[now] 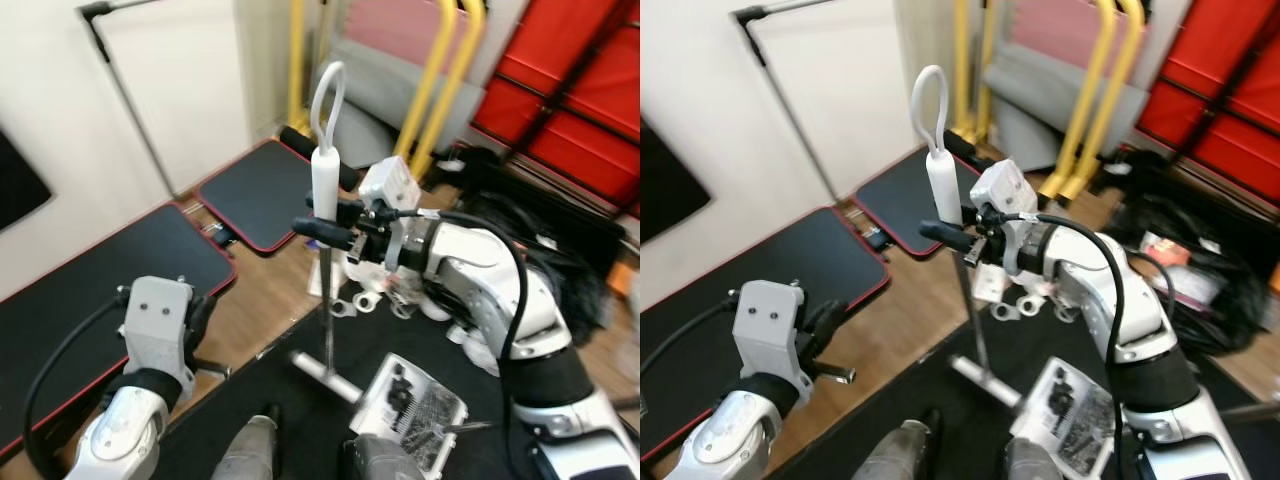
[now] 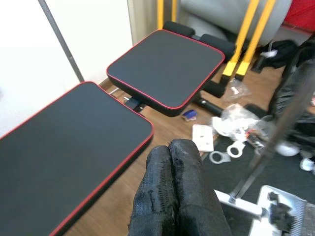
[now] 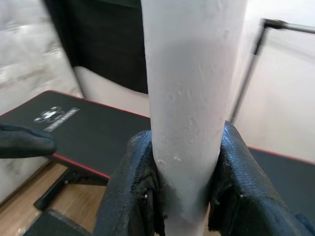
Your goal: Sweep floor
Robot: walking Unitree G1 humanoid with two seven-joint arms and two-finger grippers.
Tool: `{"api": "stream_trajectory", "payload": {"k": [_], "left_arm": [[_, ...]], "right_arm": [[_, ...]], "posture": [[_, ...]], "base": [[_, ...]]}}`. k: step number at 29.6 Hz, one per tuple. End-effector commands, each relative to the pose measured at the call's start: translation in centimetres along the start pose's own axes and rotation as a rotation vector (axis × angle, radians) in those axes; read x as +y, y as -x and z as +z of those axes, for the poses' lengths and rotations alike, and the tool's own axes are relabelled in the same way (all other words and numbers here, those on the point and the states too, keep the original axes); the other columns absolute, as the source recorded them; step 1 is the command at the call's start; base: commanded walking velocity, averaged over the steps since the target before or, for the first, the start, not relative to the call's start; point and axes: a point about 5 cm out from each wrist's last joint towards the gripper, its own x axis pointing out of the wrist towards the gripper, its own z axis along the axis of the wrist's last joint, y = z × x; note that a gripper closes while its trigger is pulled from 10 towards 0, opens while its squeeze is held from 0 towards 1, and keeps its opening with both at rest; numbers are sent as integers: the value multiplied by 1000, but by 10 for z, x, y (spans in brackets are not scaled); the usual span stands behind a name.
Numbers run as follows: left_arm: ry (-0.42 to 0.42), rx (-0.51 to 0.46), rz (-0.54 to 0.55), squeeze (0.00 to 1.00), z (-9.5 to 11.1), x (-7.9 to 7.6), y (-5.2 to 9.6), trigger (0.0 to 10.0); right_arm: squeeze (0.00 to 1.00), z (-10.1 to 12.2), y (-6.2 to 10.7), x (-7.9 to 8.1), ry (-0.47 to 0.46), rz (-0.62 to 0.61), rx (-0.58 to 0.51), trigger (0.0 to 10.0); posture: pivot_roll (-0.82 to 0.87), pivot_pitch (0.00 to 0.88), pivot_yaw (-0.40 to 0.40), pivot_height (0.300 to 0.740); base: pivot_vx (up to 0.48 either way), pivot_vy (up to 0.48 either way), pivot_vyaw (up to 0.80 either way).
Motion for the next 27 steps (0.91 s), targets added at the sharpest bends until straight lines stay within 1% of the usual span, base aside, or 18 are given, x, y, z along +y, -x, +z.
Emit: {"api": "stream_trajectory", "payload": {"k": [1, 3, 6, 8, 11, 14, 18, 20, 21, 22, 23, 24, 25, 27], "left_arm": [[-10, 21, 0, 0, -5, -1, 0, 10000], [-23, 18, -9, 0, -8, -2, -2, 10000], [-29, 18, -15, 0, -8, -2, -3, 10000], [-37, 15, -27, 0, -9, -3, -4, 10000], [-39, 14, -31, 0, -9, -3, -4, 10000], [-26, -4, -36, 0, -8, -2, -7, 10000], [-18, -10, -37, 0, -8, -2, -8, 10000], [-2, -18, -54, 0, -8, -4, -9, 10000], [-2, -18, -54, 0, -8, -4, -9, 10000], [3, -21, -63, 0, -8, -5, -9, 10000], [11, -28, -75, 0, -8, -7, -10, 10000], [11, -28, -75, 0, -8, -7, -10, 10000], [17, -33, -87, 0, -8, -9, -11, 10000], [17, -33, -87, 0, -8, -9, -11, 10000]], "right_arm": [[0, 9, 0, 5, 29, 16, -56, 10000], [0, 1, 4, 7, 15, -2, -29, 10000], [0, -3, 6, 7, 10, -12, -17, 10000], [0, -11, 7, 6, -2, -55, 8, 10000], [0, -13, 8, 5, -5, -71, 16, 10000], [0, -21, 7, -1, -9, -153, 43, 10000], [0, -25, 7, -4, -11, -192, 58, 10000], [0, -34, 10, -9, -43, -274, 100, 10000], [0, -34, 10, -9, -43, -274, 100, 10000], [0, -38, 11, -10, -54, -300, 115, 10000], [0, -40, 12, -13, -51, -349, 119, 10000], [0, -40, 12, -13, -51, -349, 119, 10000], [0, -43, 14, -17, -46, -397, 138, 10000], [0, -43, 14, -17, -46, -397, 138, 10000]], "posture": [[-17, 59, -69, 740], [-16, 48, -67, 740], [-16, 48, -67, 740], [-18, 43, -60, 740], [-18, 43, -60, 740], [-25, 31, -53, 740], [-25, 31, -52, 740], [-23, 26, -51, 740], [-23, 26, -51, 740], [-23, 26, -51, 740], [-24, 24, -56, 740], [-24, 24, -56, 740], [-28, 19, -55, 740], [-28, 19, -55, 740]], "base": [[0, 0, 756], [0, 0, 756], [0, 0, 756], [0, 0, 756], [0, 0, 756], [0, 0, 756], [0, 0, 756], [0, 0, 756], [0, 0, 756], [0, 0, 756], [244, 0, 0], [244, 0, 0], [352, 0, 0], [352, 0, 0]]}}
